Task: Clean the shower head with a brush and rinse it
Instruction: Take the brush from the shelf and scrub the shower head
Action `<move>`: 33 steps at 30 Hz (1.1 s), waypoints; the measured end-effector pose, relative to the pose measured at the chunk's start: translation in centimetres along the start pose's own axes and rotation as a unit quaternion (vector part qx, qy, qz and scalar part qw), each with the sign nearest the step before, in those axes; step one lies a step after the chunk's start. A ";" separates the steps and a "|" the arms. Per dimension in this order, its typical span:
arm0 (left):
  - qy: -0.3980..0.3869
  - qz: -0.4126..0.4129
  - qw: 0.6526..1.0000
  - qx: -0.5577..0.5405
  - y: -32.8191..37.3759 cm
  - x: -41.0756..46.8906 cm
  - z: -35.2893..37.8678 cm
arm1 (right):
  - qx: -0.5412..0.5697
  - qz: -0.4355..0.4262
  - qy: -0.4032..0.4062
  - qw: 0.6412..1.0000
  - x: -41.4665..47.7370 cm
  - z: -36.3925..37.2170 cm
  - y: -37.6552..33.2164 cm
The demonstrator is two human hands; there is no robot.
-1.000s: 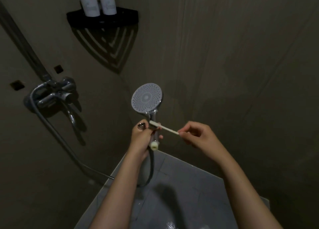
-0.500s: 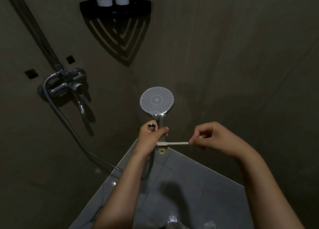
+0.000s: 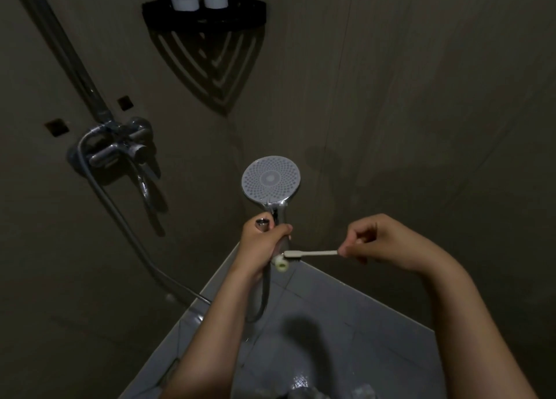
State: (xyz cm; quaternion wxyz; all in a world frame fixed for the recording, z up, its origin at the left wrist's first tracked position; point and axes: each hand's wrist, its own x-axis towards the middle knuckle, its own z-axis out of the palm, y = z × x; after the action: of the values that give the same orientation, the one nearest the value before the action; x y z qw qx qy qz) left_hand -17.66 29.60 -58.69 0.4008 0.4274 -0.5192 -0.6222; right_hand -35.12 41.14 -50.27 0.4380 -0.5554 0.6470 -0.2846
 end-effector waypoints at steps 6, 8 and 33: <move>0.001 -0.001 1.000 -0.018 0.3 0.2 0.1 | 0.028 -0.051 0.006 0.998 0.6 1.1 -0.8; 0.003 -0.005 1.000 -0.019 0.5 0.1 0.3 | 0.022 -0.051 -0.004 0.998 1.0 1.7 -0.7; -0.030 -0.180 0.906 -0.382 1.9 -0.1 0.3 | 0.062 -0.076 0.057 0.994 0.9 1.8 -0.2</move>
State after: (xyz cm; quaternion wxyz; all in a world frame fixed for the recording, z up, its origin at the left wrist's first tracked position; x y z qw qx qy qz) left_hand -17.83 29.52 -56.79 0.3989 0.3088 -0.1679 -0.8469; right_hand -33.45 40.41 -51.14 0.4115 -0.5577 0.6076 -0.3879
